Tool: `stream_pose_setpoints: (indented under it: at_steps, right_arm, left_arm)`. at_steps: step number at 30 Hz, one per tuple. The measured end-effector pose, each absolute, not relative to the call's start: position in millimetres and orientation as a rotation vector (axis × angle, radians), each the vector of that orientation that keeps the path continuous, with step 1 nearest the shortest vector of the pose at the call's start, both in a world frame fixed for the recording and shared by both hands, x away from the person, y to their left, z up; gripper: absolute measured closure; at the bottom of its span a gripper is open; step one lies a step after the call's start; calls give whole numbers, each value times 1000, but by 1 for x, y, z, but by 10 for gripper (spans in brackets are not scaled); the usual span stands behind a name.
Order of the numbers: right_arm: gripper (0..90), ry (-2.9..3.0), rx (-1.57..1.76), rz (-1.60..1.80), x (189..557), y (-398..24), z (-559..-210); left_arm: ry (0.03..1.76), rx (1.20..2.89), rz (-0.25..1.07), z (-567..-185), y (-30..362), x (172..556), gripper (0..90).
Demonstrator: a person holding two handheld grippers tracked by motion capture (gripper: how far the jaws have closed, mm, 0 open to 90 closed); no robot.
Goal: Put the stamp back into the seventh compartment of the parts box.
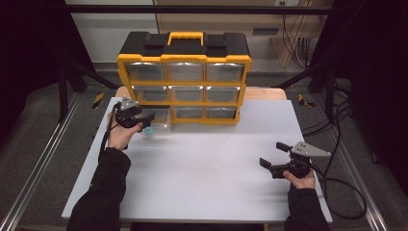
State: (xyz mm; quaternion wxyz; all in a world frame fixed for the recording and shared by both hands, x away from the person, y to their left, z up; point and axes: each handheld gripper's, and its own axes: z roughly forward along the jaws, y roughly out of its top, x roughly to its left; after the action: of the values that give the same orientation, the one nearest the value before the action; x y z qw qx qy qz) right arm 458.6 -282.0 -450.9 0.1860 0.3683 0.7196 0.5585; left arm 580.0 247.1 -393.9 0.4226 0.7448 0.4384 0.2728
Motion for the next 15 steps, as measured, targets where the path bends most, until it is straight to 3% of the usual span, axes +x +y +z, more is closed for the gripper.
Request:
stream_pose_setpoints:
  at_steps: [5,15]
  right_arm:
    - [7,2028,1037,1573,459,-282,-451]
    - [7,2027,1039,1573,458,-282,-451]
  left_arm:
    - [1080,1852,676,-389,247,575,277]
    - [1022,1845,658,-385,243,567,205]
